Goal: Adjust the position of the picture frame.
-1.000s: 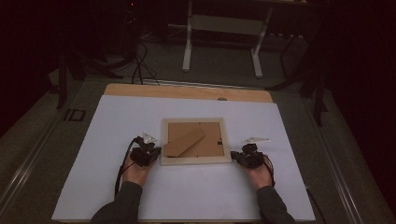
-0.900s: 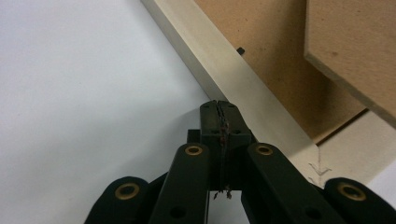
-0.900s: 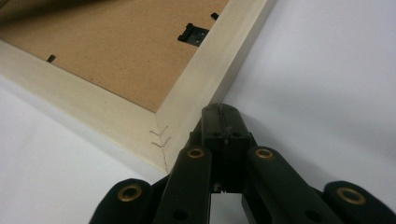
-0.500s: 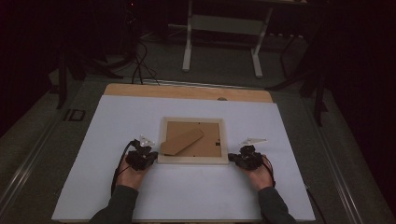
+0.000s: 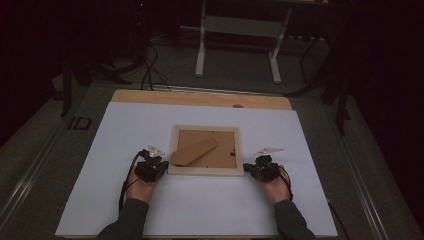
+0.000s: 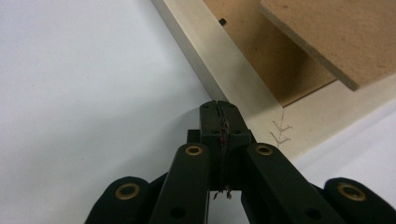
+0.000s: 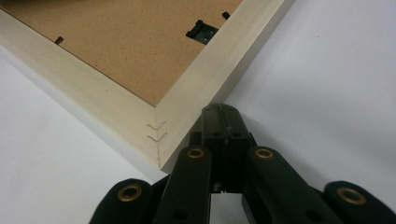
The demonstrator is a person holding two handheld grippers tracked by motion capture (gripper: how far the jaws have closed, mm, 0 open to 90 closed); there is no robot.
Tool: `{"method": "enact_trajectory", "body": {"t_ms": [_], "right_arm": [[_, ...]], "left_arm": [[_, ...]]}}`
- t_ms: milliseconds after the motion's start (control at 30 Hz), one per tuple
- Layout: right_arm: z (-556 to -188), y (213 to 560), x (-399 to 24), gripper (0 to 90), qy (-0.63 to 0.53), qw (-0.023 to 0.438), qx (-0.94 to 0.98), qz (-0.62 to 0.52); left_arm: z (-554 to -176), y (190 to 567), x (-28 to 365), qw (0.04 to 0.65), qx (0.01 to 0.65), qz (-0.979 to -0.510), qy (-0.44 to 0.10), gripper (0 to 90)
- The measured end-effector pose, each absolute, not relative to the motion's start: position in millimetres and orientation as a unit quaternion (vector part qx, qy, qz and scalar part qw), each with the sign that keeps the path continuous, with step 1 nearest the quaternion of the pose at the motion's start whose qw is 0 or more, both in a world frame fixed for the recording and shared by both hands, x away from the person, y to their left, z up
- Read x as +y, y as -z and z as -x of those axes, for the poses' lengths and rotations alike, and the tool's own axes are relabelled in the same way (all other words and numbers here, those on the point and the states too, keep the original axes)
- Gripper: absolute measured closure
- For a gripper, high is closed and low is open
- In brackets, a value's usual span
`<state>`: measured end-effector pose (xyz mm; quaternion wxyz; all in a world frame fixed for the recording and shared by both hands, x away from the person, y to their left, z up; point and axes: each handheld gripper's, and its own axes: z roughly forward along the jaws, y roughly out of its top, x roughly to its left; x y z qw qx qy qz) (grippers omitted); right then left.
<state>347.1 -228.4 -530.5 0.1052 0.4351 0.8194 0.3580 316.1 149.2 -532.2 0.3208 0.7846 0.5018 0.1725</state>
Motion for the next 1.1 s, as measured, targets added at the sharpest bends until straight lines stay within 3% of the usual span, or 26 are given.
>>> {"method": "enact_trajectory", "body": {"t_ms": [667,800,1100], "right_arm": [[-351,531,-232,90.0,-0.362,0.106,0.813,-0.442],[-350,532,-232,89.7,-0.365,0.107,0.812,-0.443],[-350,528,-235,83.7,-0.368,0.115,0.813,-0.436]], "left_arm": [[-316,534,147,0.328,0.502,-0.782,-0.173,90.0],[-317,533,151,0.33,0.502,-0.781,-0.169,83.1],[-314,527,156,0.339,0.504,-0.776,-0.173,79.0]]}}
